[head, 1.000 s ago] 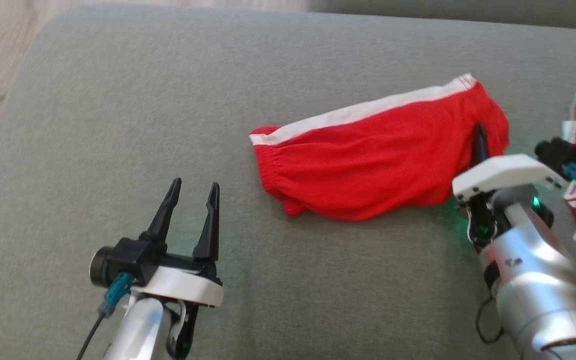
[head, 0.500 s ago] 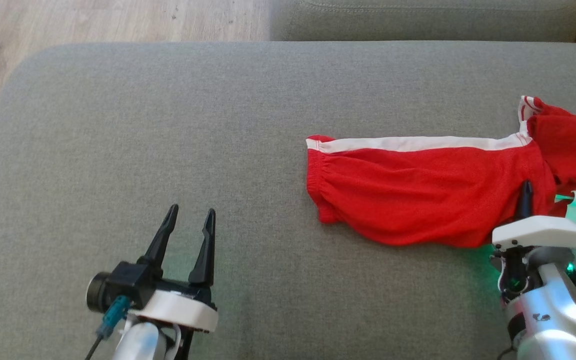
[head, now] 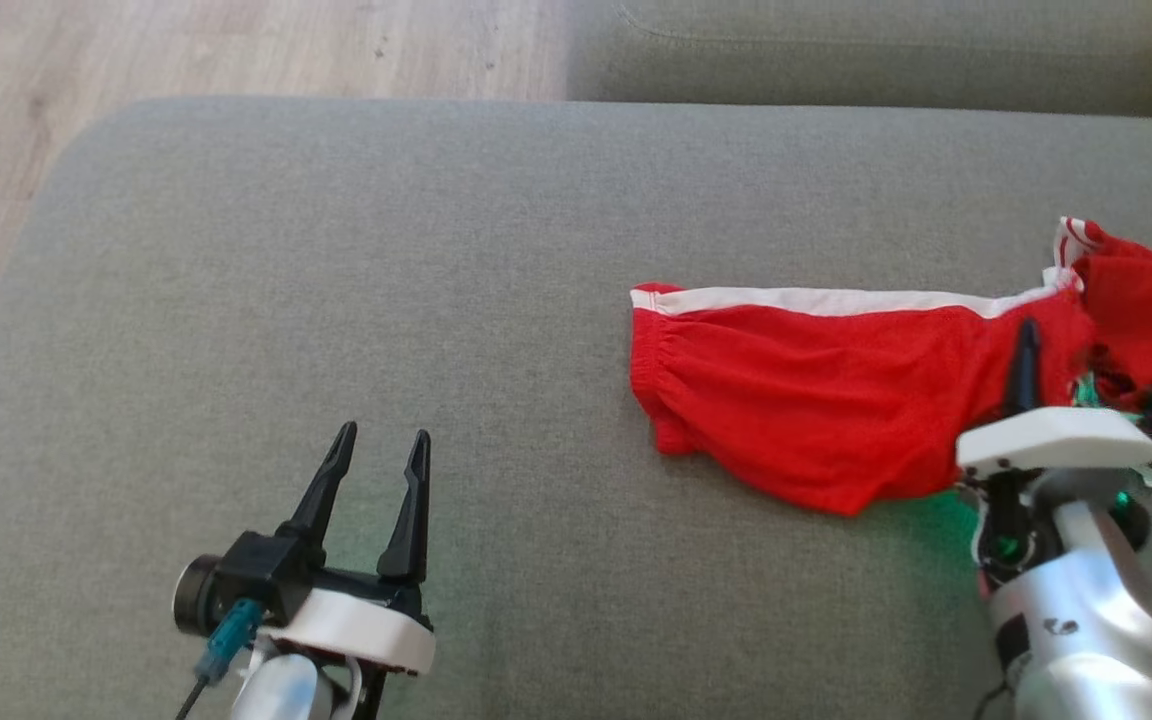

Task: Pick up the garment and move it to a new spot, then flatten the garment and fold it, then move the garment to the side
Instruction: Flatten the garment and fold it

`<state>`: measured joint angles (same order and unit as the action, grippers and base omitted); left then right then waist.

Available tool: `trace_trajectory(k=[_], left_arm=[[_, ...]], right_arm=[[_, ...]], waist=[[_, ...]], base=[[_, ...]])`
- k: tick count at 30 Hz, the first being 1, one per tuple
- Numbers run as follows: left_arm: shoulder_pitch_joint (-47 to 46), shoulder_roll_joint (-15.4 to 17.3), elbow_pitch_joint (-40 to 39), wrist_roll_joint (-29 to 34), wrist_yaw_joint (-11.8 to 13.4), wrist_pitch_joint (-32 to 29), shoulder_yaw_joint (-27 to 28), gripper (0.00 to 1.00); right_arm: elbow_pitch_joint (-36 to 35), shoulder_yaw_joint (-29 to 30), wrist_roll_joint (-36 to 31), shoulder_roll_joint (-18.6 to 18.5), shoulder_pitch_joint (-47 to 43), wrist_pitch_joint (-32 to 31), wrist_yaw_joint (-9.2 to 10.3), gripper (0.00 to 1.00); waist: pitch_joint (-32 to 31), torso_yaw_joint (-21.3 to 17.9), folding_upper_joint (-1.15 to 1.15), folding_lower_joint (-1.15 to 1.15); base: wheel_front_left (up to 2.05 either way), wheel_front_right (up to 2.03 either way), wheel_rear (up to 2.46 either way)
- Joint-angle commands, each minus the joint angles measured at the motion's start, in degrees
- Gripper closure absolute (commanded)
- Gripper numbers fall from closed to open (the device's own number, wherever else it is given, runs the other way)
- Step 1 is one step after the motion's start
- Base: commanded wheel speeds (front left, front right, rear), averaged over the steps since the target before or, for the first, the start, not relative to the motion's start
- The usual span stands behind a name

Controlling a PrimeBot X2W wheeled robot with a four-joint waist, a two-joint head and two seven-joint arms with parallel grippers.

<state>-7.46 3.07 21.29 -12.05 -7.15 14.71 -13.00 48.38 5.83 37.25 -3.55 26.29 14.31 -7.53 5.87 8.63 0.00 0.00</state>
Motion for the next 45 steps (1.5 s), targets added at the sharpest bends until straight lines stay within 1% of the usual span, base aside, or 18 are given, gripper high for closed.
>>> trace_trajectory(k=[1, 7, 11, 12, 17, 18, 23, 29, 30, 31, 35, 39, 41, 43, 45], left_arm=[[-0.78, 0.80, -1.40, 0.37, -0.23, 0.29, 1.66, 0.00], [-0.20, 0.83, -0.95, 0.39, -0.26, 0.29, 1.64, 0.00], [-0.24, 0.72, -0.94, 0.42, -0.27, 0.29, 1.15, 0.00], [-0.26, 0.67, -1.03, 0.30, -0.28, 0.29, 1.15, 0.00], [-0.12, 0.59, -0.68, 0.45, -0.26, 0.29, 1.11, 0.00], [-0.12, 0.59, -0.68, 0.45, -0.26, 0.29, 1.11, 0.00], [-0.28, 0.46, -0.08, 0.39, -0.26, 0.29, 0.99, 0.00], [-0.34, 0.31, 0.01, 0.22, -0.24, 0.29, 1.14, 0.00], [-0.31, 0.29, 0.04, 0.20, -0.24, 0.29, 1.18, 0.00], [-0.28, 0.27, 0.08, 0.17, -0.24, 0.29, 1.23, 0.00], [-0.22, 0.23, 0.18, 0.14, -0.23, 0.29, 1.70, 0.00], [-0.56, 0.20, 0.36, 0.23, -0.21, 0.29, 2.05, 0.00], [-0.63, 0.19, 0.24, 0.30, -0.20, 0.29, 2.15, 0.00], [-0.74, 0.20, -0.88, 0.19, -0.22, 0.29, 2.25, 0.00], [-0.77, 0.20, -1.84, -0.01, -0.24, 0.29, 2.41, 0.00]], right_arm=[[-2.57, -2.95, 0.95, 0.65, 0.48, 0.30, 0.04, 1.00], [-6.81, -12.96, 6.55, 0.66, -0.43, 0.14, 0.04, 1.00], [-9.03, -20.19, 10.79, 0.67, -0.98, 0.22, 0.04, 1.00], [-10.03, -23.43, 12.90, 0.67, -1.11, 0.34, 0.04, 1.00], [-9.89, -30.92, 15.13, 0.67, -0.08, 0.56, 0.04, 1.00], [-9.89, -30.92, 15.13, 0.67, -0.08, 0.56, 0.04, 1.00], [-7.07, -36.20, 16.49, 0.67, 1.77, 0.64, 0.04, 1.00], [-3.84, -41.02, 17.55, 0.67, 2.74, 0.67, 0.04, 1.00], [-3.11, -42.17, 17.50, 0.67, 2.88, 0.67, 0.04, 0.13], [-2.75, -43.56, 17.52, 0.67, 3.04, 0.67, 0.04, 0.00], [-3.77, -48.98, 18.70, 0.67, 3.05, 0.57, 0.04, 0.00], [-5.51, -55.17, 21.49, 0.67, 2.14, -2.68, 0.04, 0.00], [-5.92, -57.93, 21.86, 0.67, 2.30, -4.17, 0.04, 0.00], [-6.41, -59.42, 22.05, 0.67, 2.74, -4.14, 0.04, 0.00], [-6.61, -59.44, 22.42, 0.67, 3.33, -3.22, 0.04, 0.00]], waist=[[-0.51, 0.35, 0.00, 0.00], [-1.80, 1.17, 0.00, 0.00], [-2.25, 2.40, 0.00, 0.00], [-2.25, 3.15, 0.00, 0.00], [-1.66, 5.10, 0.00, 0.00], [-1.66, 5.10, 0.00, 0.00], [-1.14, 7.06, 0.00, 0.00], [-0.84, 8.22, 0.00, 0.00], [-0.82, 8.28, 0.00, 0.00], [-0.79, 8.29, 0.00, 0.00], [-0.80, 7.87, 0.00, 0.00], [-1.14, 6.99, 0.00, 0.00], [-1.41, 6.36, 0.00, 0.00], [-1.50, 5.67, 0.00, 0.00], [-1.57, 5.06, 0.00, 0.00]], base=[[0.00, 0.00, 0.00], [0.00, 0.00, 0.00], [0.00, 0.00, 0.00], [0.00, 0.00, 0.00], [0.00, 0.00, 0.00], [0.00, 0.00, 0.00], [0.00, 0.00, 0.00], [0.00, 0.00, 0.00], [0.00, 0.00, 0.00], [0.00, 0.00, 0.00], [0.00, 0.00, 0.00], [0.00, 0.00, 0.00], [0.00, 0.00, 0.00], [0.00, 0.00, 0.00], [0.00, 0.00, 0.00]])
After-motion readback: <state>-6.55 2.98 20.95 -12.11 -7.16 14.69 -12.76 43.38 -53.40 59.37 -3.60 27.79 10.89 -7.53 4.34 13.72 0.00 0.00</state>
